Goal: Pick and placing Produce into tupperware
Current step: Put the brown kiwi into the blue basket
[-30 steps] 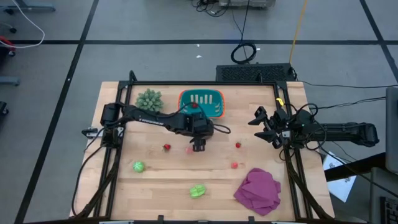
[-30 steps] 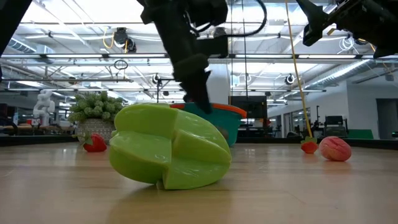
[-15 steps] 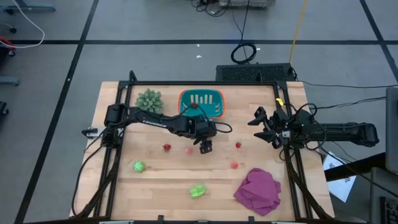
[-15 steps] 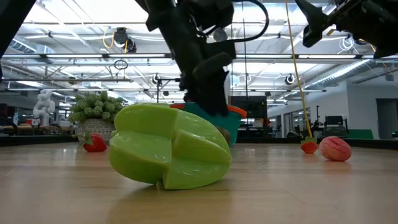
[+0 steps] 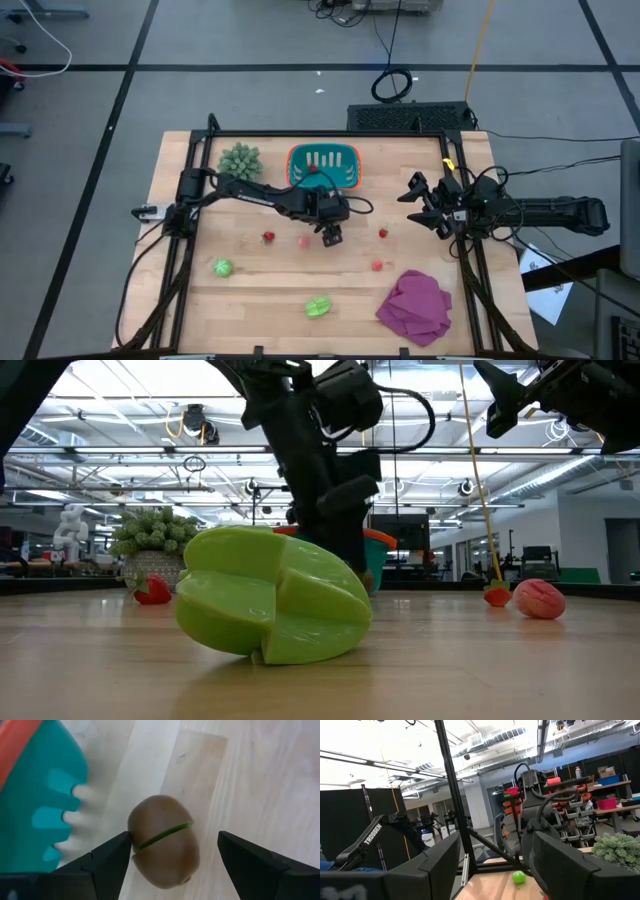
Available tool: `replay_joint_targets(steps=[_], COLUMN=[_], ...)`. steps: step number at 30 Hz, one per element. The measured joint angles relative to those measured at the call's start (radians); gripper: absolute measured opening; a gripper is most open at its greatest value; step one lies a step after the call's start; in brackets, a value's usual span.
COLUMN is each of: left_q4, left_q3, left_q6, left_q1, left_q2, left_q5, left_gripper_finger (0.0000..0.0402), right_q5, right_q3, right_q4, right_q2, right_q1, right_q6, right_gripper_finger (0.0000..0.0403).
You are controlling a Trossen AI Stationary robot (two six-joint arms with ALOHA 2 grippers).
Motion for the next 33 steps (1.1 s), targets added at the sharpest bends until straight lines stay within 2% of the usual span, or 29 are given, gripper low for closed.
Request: replay_joint_targets(steps=[13,22,33], left_q4=[0.001,0.001,0.04], left_q3=[0.0,0.0,0.0], left_q6=[0.001,-0.015,-0.024], left_q1=[0.004,0.004,0.004], left_q2=[0.011,0.012,0.08], left_q5=[0.001,0.001,0.016], left_gripper_finger=[0.0296,0.0309,0.031], right_q5=[0.0,0.0,-0.001], right_q3=[0.0,0.0,0.0], right_q4=[0.0,0.001,0.007], right_q2=[0.0,0.0,0.002], right_q1=[0.015,0.04,0.041], right_q6=[0.0,0.0,-0.002], right_gripper_finger=[0.0242,0.0242,0.0242])
